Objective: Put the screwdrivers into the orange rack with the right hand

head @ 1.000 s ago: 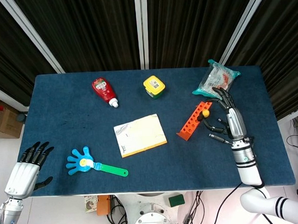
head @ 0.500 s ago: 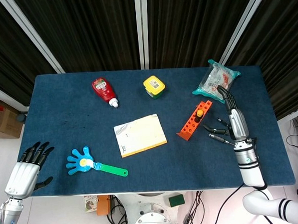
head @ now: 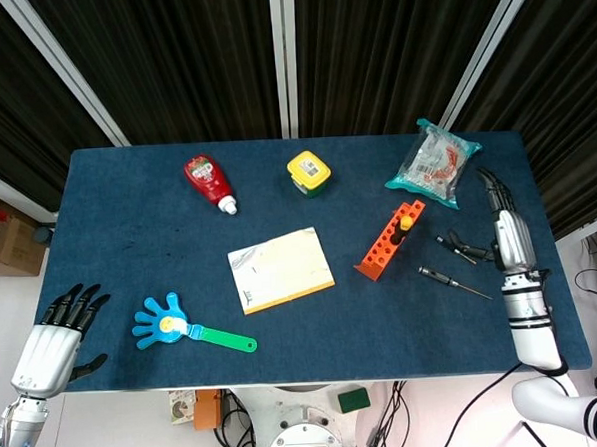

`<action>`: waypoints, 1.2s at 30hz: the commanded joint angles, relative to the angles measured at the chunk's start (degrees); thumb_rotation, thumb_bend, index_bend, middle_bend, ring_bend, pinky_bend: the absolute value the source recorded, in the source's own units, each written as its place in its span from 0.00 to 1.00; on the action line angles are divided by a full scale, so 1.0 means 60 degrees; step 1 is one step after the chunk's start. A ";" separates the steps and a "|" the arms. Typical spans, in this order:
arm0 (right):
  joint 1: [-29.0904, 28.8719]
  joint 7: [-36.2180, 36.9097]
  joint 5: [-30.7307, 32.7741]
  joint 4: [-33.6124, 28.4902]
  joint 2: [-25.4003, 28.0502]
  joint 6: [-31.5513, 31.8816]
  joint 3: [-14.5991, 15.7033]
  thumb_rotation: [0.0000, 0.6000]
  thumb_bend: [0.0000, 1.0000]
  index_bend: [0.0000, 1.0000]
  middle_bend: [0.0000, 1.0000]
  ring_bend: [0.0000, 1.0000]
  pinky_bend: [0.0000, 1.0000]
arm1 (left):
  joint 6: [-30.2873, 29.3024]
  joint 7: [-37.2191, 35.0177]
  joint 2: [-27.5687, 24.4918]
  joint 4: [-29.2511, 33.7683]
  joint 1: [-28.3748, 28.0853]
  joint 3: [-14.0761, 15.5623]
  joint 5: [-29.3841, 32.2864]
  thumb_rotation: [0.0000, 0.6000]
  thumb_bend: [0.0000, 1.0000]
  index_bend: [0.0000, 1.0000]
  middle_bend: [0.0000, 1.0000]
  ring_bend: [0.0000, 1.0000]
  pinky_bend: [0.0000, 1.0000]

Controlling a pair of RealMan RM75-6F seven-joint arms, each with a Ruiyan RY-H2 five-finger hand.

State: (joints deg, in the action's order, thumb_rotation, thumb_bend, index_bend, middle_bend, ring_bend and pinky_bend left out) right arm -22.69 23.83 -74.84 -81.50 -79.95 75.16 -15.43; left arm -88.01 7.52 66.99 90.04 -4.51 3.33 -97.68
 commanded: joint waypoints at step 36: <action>-0.1603 -0.6487 0.5889 0.1480 -0.1265 -0.3505 0.0021 1.00 0.33 0.44 0.00 0.00 0.00 | 0.0257 -0.0188 -0.0059 -0.0009 -0.0124 -0.0033 0.0173 1.00 0.06 0.16 0.08 0.03 0.18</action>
State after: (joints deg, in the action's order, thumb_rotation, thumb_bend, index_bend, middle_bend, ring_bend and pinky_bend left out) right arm -31.95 -14.60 -39.99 -72.97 -87.12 54.24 -15.22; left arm -86.46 6.39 66.63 89.99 -5.25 3.13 -96.64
